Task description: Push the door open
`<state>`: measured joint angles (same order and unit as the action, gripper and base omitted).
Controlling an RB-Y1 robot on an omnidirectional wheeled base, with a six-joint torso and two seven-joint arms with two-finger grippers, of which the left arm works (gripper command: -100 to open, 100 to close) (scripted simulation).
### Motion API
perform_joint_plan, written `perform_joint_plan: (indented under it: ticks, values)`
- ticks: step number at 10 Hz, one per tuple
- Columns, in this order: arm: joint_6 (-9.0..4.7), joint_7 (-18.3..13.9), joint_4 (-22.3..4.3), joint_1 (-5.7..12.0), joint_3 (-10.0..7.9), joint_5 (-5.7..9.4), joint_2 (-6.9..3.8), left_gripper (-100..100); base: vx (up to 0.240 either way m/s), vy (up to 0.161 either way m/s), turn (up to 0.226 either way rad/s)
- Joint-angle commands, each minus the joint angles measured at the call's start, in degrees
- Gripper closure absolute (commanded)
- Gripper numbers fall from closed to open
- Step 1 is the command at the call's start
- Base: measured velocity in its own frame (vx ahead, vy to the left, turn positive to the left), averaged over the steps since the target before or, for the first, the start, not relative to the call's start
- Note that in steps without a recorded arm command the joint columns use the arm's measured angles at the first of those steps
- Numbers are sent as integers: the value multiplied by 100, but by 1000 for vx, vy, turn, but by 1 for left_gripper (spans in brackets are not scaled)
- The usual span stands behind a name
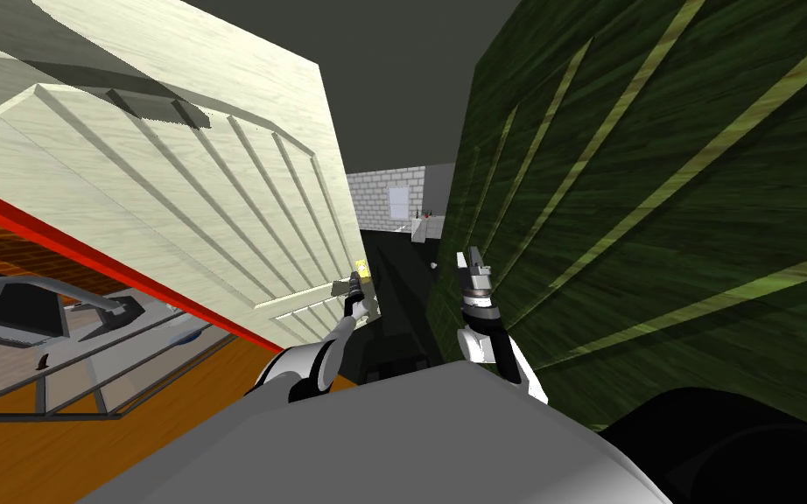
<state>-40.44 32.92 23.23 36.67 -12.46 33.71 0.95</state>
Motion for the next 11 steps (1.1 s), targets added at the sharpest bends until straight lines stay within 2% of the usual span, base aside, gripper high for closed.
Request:
perform_joint_plan:
  ticks: [1, 2, 6, 8, 10, 11]
  values:
    - [76, 53, 172, -88, -12, 4, -19, -100, 63, 95, -4]
    - [41, 57, 168, -104, -15, -2, -184, -100, 149, 75, -10]
    - [0, 61, 162, -122, -19, -9, -201, -100, 149, 36, -13]
    - [-31, 64, 158, -136, -21, -14, -91, -100, 179, -7, -21]
    - [-61, 67, 154, -150, -24, -20, 141, -100, 204, -26, -40]
    - [-53, 85, 169, -154, -25, -18, 89, -100, 83, -13, -6]
